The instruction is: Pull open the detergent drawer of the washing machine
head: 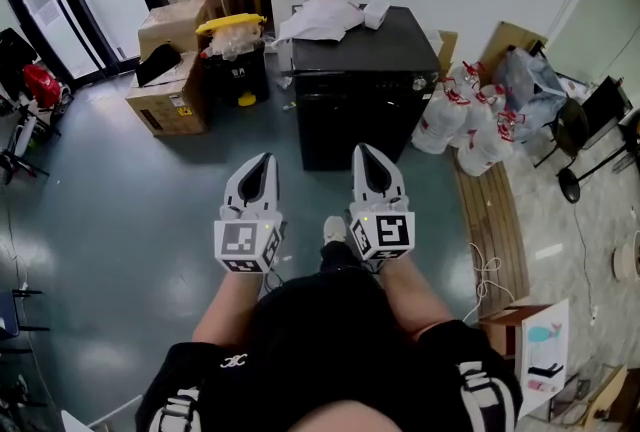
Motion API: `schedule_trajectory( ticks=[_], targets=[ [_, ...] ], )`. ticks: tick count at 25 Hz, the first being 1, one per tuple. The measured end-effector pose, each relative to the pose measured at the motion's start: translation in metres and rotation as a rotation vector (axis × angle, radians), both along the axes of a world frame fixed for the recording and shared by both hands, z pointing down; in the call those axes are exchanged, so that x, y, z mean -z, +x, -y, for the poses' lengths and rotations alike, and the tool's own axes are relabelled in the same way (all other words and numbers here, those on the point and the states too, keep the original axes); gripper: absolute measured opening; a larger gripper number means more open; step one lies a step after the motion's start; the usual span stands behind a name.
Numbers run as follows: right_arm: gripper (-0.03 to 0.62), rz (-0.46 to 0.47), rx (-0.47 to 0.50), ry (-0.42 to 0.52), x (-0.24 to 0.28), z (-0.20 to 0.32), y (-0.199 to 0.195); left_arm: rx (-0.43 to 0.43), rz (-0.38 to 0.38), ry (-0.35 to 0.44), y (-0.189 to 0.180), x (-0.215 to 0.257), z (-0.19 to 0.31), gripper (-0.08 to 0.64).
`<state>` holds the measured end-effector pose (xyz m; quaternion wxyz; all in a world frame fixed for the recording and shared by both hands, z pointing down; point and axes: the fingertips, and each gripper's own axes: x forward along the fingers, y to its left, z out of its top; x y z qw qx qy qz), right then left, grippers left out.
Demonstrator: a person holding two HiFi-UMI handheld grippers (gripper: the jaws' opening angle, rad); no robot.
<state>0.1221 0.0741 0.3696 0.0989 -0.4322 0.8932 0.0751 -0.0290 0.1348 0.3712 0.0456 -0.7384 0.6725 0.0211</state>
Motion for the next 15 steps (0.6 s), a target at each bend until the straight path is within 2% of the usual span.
schedule_trajectory(
  ticks=[6,15],
  targets=[
    [0.003,0.005,0.015,0.014,0.0,0.052,-0.022,0.009,0.027,0.011,-0.02,0.005,0.053,0.002],
    [0.003,-0.003,0.039,-0.013,0.009,0.178,-0.061,0.035,0.01,-0.014,-0.059,0.012,0.172,0.002]
  ],
)
